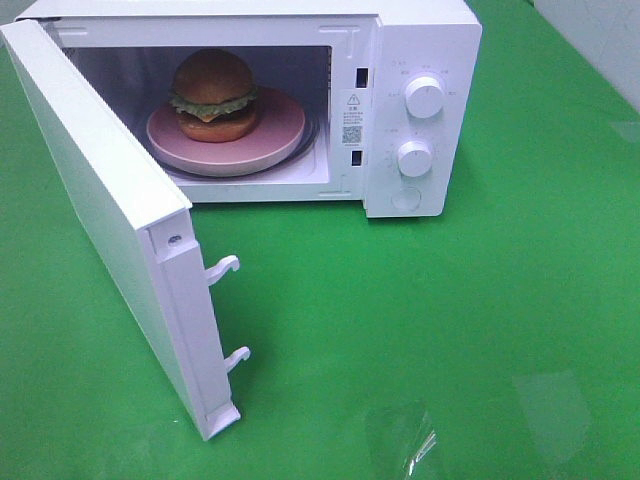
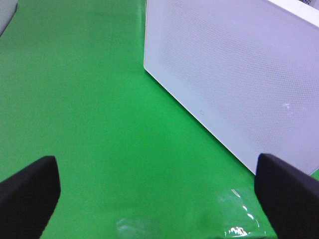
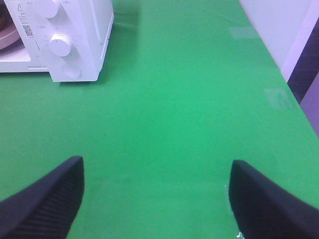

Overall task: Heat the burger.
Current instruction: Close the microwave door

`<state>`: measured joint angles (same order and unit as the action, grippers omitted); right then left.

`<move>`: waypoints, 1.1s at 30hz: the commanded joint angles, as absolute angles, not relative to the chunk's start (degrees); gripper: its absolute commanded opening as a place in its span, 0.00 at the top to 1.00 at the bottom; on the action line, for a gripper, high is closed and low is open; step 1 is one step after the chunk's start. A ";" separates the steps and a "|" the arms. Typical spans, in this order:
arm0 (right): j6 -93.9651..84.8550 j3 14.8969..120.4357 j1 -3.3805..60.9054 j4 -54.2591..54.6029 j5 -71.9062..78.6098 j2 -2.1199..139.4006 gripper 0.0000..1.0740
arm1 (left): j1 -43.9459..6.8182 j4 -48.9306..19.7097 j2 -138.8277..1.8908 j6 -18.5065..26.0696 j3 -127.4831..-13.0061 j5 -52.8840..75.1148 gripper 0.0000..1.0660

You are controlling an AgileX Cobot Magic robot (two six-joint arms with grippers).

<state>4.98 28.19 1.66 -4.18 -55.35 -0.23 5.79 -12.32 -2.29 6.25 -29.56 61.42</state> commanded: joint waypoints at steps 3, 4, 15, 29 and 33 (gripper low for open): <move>5.44 28.13 1.38 -4.13 -54.95 -1.72 0.29 | 5.73 -12.83 -2.41 6.36 -29.51 61.19 0.08; 5.44 28.13 1.38 -4.13 -54.95 -1.72 0.29 | 5.73 -12.83 -2.41 6.36 -29.51 61.19 0.08; 5.44 28.13 1.38 -4.13 -54.95 -1.72 0.30 | 5.73 -12.83 -2.41 6.36 -29.51 61.19 0.08; 5.44 28.13 1.38 -4.13 -54.95 -1.72 0.30 | 5.73 -12.78 -4.53 5.96 -32.03 59.01 0.12; 5.44 28.13 1.38 -4.13 -54.95 -1.72 0.30 | 5.73 -12.83 -7.28 5.96 -32.60 55.00 0.19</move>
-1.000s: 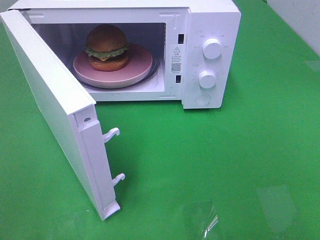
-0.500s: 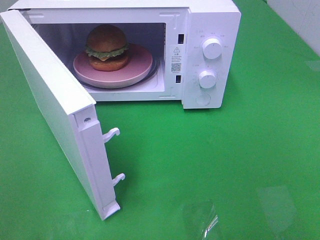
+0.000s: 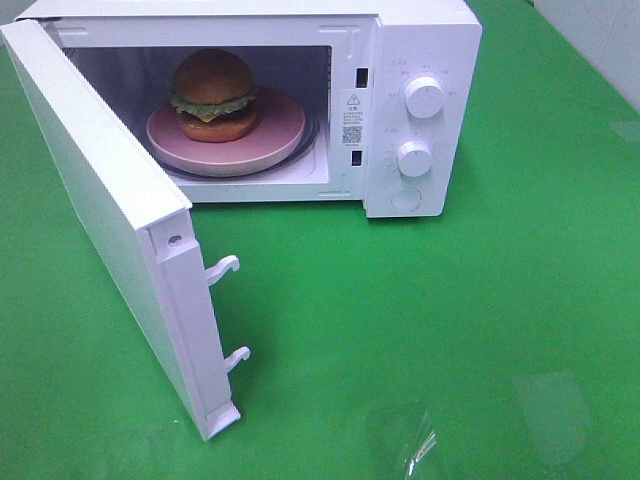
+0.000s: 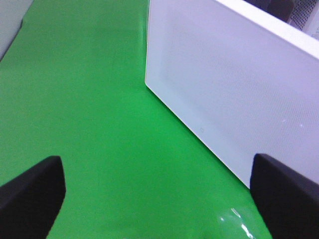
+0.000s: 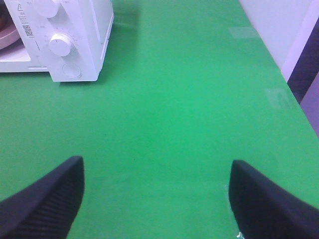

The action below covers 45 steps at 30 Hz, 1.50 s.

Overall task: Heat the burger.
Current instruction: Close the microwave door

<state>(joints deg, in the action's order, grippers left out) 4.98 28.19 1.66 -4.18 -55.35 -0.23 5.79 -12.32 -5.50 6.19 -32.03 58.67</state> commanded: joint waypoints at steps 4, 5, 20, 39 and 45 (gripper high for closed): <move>5.44 28.13 1.38 -4.13 -54.95 -1.72 0.30 | 5.73 -12.61 -10.77 5.96 -32.60 50.19 0.34; 5.44 28.13 1.38 -4.13 -54.95 -1.72 0.30 | 5.73 -12.43 -12.66 5.96 -32.60 47.61 0.44; 5.44 28.13 1.38 -4.13 -54.95 -1.72 0.30 | 5.73 -13.01 -25.67 8.25 -30.77 25.84 1.00; 5.44 28.13 1.38 -4.13 -54.95 -1.72 0.30 | 5.73 -13.24 -36.10 8.48 -10.54 -18.22 1.00; 5.44 28.13 1.38 -4.13 -54.95 -1.72 0.30 | 5.73 -10.31 -41.31 5.44 -9.11 -24.47 1.00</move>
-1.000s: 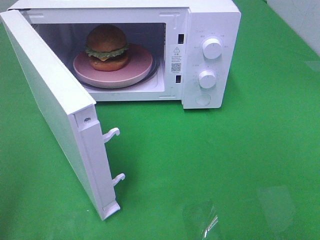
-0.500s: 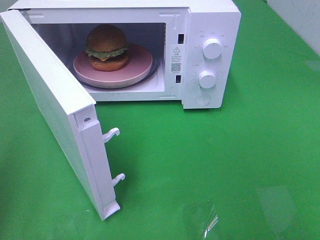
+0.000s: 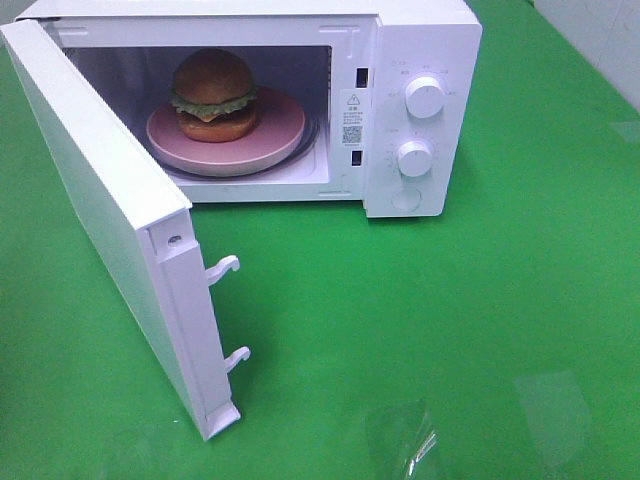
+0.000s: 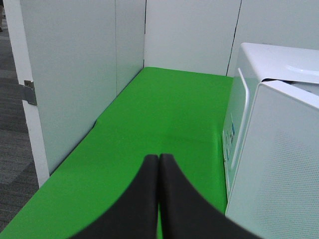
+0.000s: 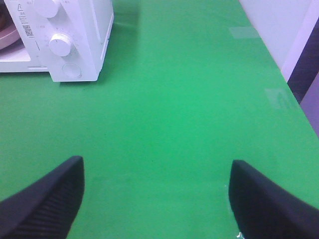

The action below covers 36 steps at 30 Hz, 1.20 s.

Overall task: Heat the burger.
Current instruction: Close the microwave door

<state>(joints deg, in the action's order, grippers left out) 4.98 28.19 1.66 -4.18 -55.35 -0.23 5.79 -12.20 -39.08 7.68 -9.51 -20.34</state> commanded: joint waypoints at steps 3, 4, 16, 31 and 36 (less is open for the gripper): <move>5.50 28.13 1.38 -4.13 -54.95 -1.72 0.30 | 5.73 -3.15 -45.95 1.78 -9.11 -27.62 1.00; 5.50 28.13 1.38 -4.13 -54.95 -1.72 0.30 | 5.73 0.40 -48.41 0.00 -9.17 -29.22 1.00; 6.36 28.19 1.38 -4.13 -54.95 -1.72 0.30 | 5.73 22.75 -65.15 -15.93 -12.78 -42.91 1.00; 6.36 28.19 1.38 -4.13 -54.95 -1.72 0.30 | -2.58 34.49 -81.82 -22.69 -21.03 -49.45 1.00; 6.36 28.19 1.38 -4.13 -54.95 -1.72 0.30 | -8.54 28.19 -85.77 -20.74 -22.86 -49.39 1.00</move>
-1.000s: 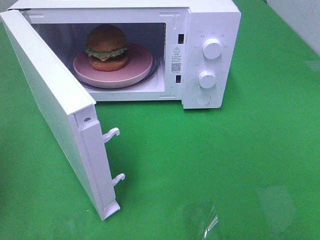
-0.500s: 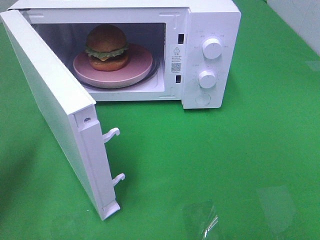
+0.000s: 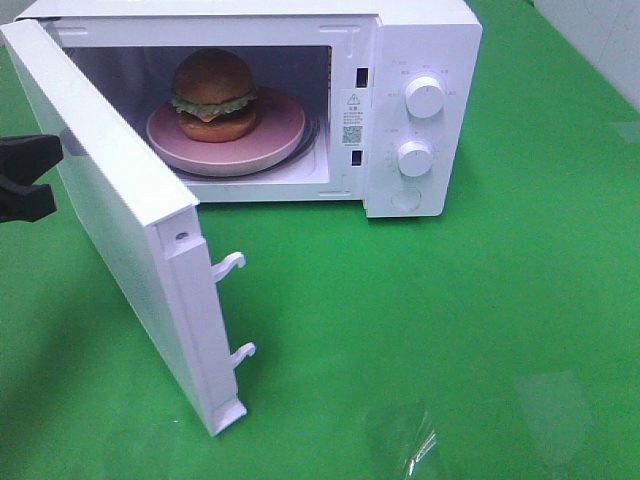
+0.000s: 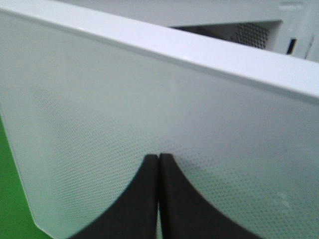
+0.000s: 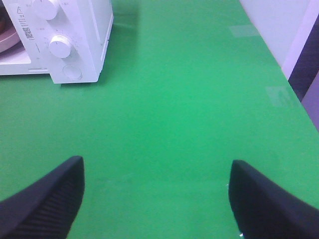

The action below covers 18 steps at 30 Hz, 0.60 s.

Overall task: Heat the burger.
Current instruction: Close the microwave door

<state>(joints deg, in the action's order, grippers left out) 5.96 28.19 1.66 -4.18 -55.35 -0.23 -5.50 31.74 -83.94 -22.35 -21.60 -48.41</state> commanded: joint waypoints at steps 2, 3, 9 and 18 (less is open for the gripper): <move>6.36 28.19 1.38 -4.13 -54.95 -1.72 0.30 | -10.94 25.21 -87.26 -18.33 -23.32 -49.79 1.00; 6.36 28.19 1.38 -4.13 -54.95 -1.72 0.30 | -10.94 25.21 -87.26 -18.33 -23.32 -49.79 1.00; 6.36 28.19 1.38 -4.13 -54.95 -1.72 0.30 | -18.62 16.96 -92.02 -13.98 -27.62 -50.02 1.00; 6.36 28.19 1.38 -4.13 -54.95 -1.72 0.30 | -24.35 9.80 -97.06 -11.52 -33.17 -49.96 1.00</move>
